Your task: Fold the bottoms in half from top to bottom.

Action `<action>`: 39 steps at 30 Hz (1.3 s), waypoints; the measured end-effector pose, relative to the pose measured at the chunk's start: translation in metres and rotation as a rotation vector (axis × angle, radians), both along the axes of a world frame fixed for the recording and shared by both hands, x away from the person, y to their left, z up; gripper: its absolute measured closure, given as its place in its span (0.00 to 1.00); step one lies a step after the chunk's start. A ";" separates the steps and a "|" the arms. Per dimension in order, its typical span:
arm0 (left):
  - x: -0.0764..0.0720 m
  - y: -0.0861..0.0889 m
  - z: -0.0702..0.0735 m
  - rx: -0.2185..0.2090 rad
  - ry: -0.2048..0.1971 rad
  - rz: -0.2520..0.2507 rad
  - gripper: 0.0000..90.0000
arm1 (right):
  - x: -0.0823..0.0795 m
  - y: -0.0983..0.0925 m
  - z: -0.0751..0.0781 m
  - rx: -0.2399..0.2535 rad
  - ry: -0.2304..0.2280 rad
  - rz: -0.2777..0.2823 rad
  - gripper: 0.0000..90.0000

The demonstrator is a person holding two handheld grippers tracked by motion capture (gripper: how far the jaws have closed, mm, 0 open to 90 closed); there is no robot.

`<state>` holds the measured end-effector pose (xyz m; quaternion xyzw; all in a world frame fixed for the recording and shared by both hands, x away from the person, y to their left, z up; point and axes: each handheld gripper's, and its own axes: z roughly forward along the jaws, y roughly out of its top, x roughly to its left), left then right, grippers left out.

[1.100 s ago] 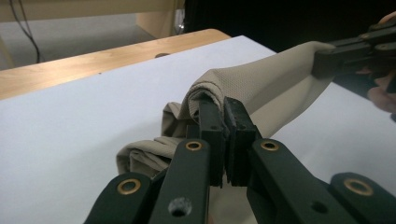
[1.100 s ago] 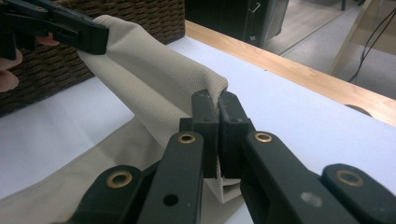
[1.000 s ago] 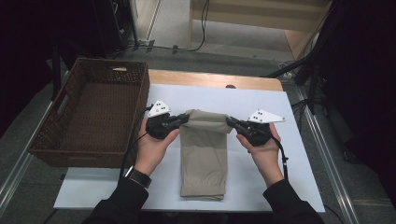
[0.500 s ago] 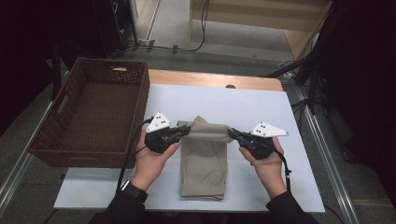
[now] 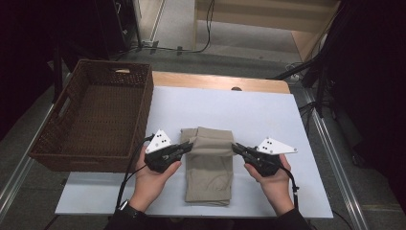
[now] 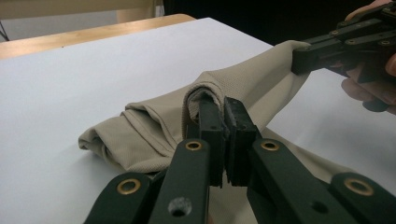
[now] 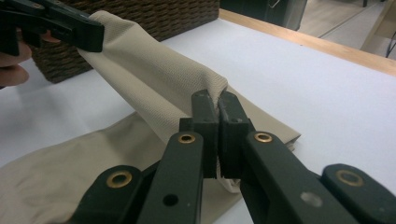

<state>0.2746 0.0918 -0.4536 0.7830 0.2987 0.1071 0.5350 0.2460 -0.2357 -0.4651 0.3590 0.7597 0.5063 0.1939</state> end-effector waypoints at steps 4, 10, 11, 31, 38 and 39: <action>-0.008 0.002 -0.006 0.002 0.003 -0.007 0.98 | -0.009 0.001 -0.003 0.000 0.001 0.008 0.96; -0.022 0.002 -0.012 0.024 -0.009 -0.015 0.98 | -0.021 0.003 -0.008 -0.009 -0.001 0.017 0.96; -0.024 0.002 -0.013 0.023 -0.009 -0.016 0.98 | -0.023 0.003 -0.008 -0.009 -0.003 0.020 0.96; -0.058 0.008 -0.033 0.024 0.018 -0.054 0.98 | -0.062 0.003 -0.031 0.005 0.029 0.046 0.96; -0.072 0.010 -0.043 0.017 0.063 -0.072 0.97 | -0.072 0.006 -0.038 -0.006 0.048 0.058 0.96; -0.073 0.010 -0.044 0.024 0.064 -0.078 0.97 | -0.074 0.007 -0.038 -0.005 0.052 0.059 0.96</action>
